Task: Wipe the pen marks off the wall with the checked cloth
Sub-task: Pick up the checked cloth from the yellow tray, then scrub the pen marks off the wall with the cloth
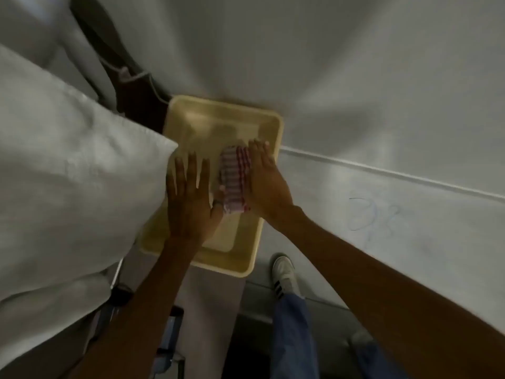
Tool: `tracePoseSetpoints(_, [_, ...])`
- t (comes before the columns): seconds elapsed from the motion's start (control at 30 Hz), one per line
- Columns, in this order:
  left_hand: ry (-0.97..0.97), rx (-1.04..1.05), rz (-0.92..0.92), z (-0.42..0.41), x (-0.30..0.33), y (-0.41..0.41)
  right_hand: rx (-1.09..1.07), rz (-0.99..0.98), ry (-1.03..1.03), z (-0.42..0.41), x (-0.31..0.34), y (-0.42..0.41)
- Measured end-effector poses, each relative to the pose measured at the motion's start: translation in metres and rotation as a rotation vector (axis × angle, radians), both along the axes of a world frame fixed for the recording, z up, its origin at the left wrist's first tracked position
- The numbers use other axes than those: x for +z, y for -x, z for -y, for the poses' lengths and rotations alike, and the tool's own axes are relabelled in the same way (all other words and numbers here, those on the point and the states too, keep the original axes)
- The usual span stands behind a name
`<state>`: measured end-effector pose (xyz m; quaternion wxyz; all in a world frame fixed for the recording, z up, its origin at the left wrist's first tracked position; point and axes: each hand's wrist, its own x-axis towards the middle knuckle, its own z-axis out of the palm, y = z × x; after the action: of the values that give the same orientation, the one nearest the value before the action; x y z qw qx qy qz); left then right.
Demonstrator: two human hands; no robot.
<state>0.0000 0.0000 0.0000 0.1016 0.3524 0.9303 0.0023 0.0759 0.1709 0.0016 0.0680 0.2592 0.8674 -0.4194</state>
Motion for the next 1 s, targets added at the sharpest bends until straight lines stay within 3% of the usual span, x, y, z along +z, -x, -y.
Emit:
tracePoseSetpoints(0.13, [0.054,0.032,-0.047,0.019,-0.061,0.013,0.068,0.171,-0.078,0.033,-0.074,0.038])
tracePoseSetpoints(0.23, [-0.005,0.08,-0.047,0.027,-0.088,0.013,0.055,0.131,-0.174,0.055,-0.108,0.047])
tracePoseSetpoints(0.43, [-0.051,0.161,-0.018,0.018,-0.062,-0.015,0.121,0.134,-0.142,0.041,-0.093,0.051])
tracePoseSetpoints(0.5, [-0.099,0.192,-0.021,0.01,-0.045,-0.032,0.053,0.012,-0.092,0.025,-0.068,0.037])
tracePoseSetpoints(0.6, [-0.18,0.219,-0.051,-0.005,-0.026,-0.068,-0.04,-0.255,-0.138,0.0,-0.032,-0.017])
tracePoseSetpoints(0.67, [-0.226,0.207,-0.061,-0.016,-0.021,-0.099,-0.077,-0.32,-0.215,-0.015,-0.026,-0.072])
tracePoseSetpoints(0.83, [-0.191,0.101,0.039,-0.057,-0.033,-0.194,-0.097,-0.056,-0.243,-0.049,-0.074,-0.229])
tracePoseSetpoints(1.0, [-0.088,-0.08,0.179,-0.108,-0.099,-0.288,-0.221,0.173,-0.167,-0.081,-0.156,-0.37])
